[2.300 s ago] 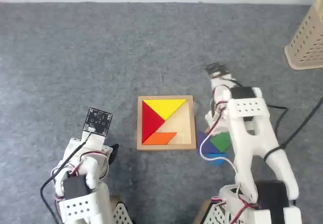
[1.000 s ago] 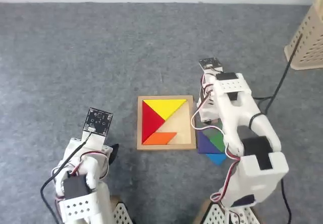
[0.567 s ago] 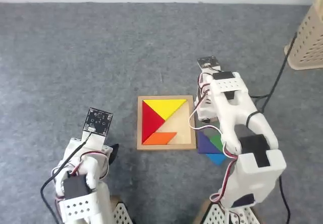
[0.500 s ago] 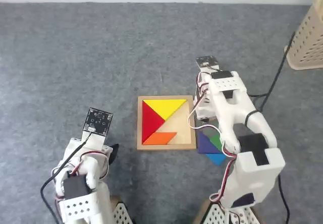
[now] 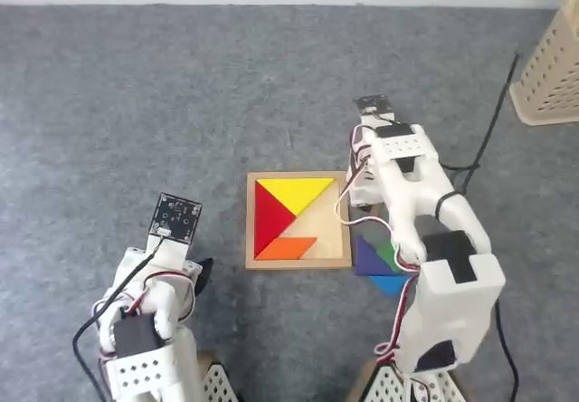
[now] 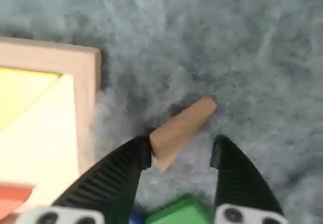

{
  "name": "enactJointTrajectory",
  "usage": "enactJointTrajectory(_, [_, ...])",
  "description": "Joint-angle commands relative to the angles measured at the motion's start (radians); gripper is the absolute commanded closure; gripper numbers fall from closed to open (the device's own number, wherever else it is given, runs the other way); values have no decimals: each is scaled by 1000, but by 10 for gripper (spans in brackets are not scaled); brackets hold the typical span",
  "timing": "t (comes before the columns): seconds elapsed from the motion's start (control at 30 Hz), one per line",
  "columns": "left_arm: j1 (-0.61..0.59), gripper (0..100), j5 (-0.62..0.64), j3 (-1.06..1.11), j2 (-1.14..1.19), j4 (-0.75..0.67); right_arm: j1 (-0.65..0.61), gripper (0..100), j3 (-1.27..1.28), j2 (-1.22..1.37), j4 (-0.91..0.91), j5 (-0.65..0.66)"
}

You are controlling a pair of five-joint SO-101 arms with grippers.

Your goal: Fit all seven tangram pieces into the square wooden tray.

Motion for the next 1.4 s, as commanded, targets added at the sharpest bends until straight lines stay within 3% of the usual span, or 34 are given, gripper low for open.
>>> enactJointTrajectory(0.0, [2,701,6,-13,-17,2,59,945,-25,-1,7,-12])
enactJointTrajectory(0.07, [2,701,6,-13,-17,2,77,997,-25,-1,7,-5])
enactJointTrajectory(0.33, [2,701,6,-13,-17,2,73,991,-8,-71,39,3])
enactJointTrajectory(0.43, [2,701,6,-13,-17,2,64,991,32,-180,68,69])
enactJointTrajectory(0.57, [2,701,6,-13,-17,2,-36,991,143,-372,68,273])
enactJointTrajectory(0.73, [2,701,6,-13,-17,2,-275,991,226,-535,68,644])
enactJointTrajectory(0.8, [2,701,6,-13,-17,2,-366,991,222,-530,59,720])
enactJointTrajectory(0.97, [2,701,6,-13,-17,2,-458,991,222,-418,-62,766])
enactJointTrajectory(1.37, [2,701,6,-13,-17,2,-510,989,155,-277,-71,853])
